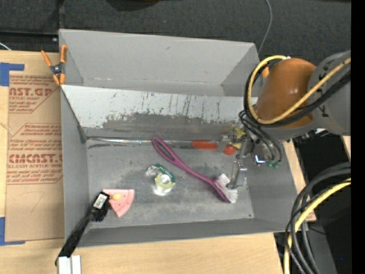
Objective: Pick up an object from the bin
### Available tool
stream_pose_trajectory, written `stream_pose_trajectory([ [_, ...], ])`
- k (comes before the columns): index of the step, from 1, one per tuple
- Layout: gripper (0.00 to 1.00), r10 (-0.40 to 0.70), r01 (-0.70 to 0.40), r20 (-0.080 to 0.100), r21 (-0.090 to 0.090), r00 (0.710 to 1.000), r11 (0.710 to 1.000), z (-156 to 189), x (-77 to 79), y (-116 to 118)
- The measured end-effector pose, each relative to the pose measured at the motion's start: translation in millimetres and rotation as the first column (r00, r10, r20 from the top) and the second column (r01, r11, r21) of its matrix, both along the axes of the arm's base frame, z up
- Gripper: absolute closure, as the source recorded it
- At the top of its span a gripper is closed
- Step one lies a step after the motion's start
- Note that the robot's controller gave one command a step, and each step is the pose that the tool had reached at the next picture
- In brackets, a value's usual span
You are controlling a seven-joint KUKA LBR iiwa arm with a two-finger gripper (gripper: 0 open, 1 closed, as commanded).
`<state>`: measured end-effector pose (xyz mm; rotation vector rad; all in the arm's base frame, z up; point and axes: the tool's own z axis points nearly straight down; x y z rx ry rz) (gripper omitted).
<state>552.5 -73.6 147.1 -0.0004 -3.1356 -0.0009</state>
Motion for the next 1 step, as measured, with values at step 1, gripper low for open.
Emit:
stream_pose_trajectory([
  [1,0.00,0.001,-0.001,0.008,-0.001,1.000,1.000,4.5,2.0,0.3],
])
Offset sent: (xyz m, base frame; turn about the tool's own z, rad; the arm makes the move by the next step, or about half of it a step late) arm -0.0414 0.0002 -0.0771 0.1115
